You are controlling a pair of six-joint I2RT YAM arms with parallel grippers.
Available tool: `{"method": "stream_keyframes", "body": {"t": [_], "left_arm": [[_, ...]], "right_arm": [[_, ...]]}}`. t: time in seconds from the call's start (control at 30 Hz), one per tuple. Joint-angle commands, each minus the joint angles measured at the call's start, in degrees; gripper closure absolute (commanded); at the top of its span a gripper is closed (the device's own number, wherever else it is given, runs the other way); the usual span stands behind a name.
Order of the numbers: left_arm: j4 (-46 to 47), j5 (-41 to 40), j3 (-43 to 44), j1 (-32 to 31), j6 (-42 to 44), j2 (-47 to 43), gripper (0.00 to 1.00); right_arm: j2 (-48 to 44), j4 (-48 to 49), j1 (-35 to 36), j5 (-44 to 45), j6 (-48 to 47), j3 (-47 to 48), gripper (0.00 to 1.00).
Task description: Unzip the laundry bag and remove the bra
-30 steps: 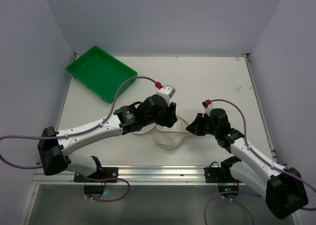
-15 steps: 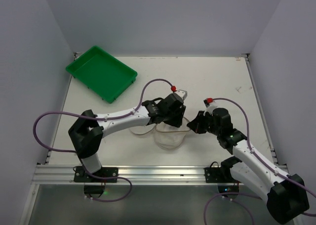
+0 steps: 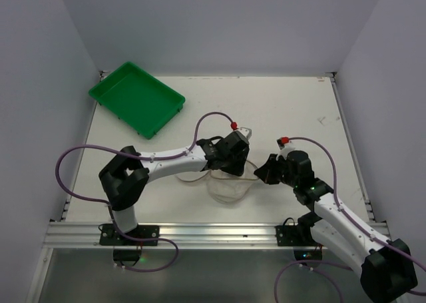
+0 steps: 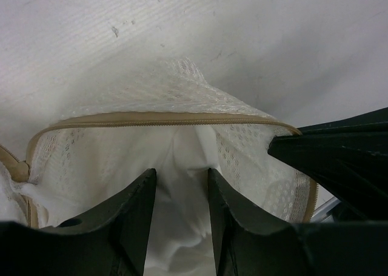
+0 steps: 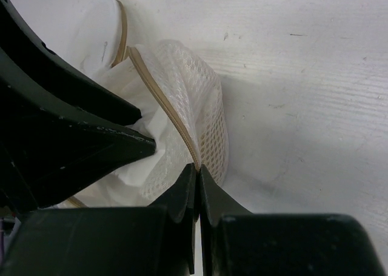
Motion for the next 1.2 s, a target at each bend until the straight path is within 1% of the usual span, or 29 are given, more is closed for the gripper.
{"method": "stream_keyframes", "body": {"t": [0.0, 0.1, 0.17, 0.27, 0.3, 0.37, 0.47, 0.57, 0.6, 0.7, 0.8, 0.93, 1.0, 1.17], "left_arm": [[1.35, 1.81, -0.79, -1.02, -1.39, 0.86, 0.57], [1.7, 1.64, -0.79, -1.11, -1.48, 0.69, 0.57], [1.97, 1.02, -0.7, -1.11, -1.48, 0.86, 0.61], [2.49, 2.25, -0.17, -1.2, -1.31, 1.74, 0.87], [2.67, 2.6, -0.35, -1.2, -1.31, 1.74, 1.0], [3.28, 3.3, -0.61, -1.11, -0.96, 1.3, 1.0], [3.38, 1.82, -1.05, -0.76, 0.01, -1.85, 1.0], [3.9, 0.06, -1.84, 1.08, 0.36, -7.47, 1.0], [4.42, -0.21, -2.54, 1.61, 0.36, -10.79, 1.0], [6.54, -0.21, -3.68, 3.72, 1.15, -16.34, 1.0], [5.49, -1.09, -3.6, 5.04, 2.2, -19.51, 1.0], [3.29, -3.37, -5.26, 7.15, 2.82, -21.72, 1.0], [3.64, -1.89, -6.85, 7.94, 2.82, -21.9, 1.0], [5.92, -3.72, -10.27, 8.38, 1.16, -20.77, 1.0]], "right_arm": [[0.14, 1.76, 0.23, 1.43, 1.12, -0.85, 1.0], [0.84, 2.64, 0.23, 1.08, 1.38, -0.86, 1.0], [1.37, 2.99, 0.23, 1.17, 1.64, -0.86, 1.0], [1.81, 3.34, 0.31, 1.26, 2.0, -0.86, 1.0], [1.81, 3.43, 0.23, 1.34, 2.26, -0.86, 1.0], [1.63, 3.52, 0.23, 1.78, 2.61, -0.86, 1.0], [1.28, 2.82, 0.23, 2.04, 3.05, -0.95, 1.0], [1.28, 2.03, 0.23, 3.98, 3.32, -1.03, 1.0], [1.46, 2.03, 0.23, 4.41, 3.4, -1.12, 1.0], [1.89, 1.68, 0.23, 5.03, 3.93, -0.86, 1.0], [2.16, 1.33, 0.23, 5.39, 4.11, -0.59, 1.0], [2.07, 1.15, 0.23, 5.3, 3.84, -0.51, 1.0], [2.07, 1.5, 0.23, 5.21, 3.67, -0.59, 1.0], [2.6, 2.2, 0.23, 3.72, 3.14, -0.33, 1.0]]}}
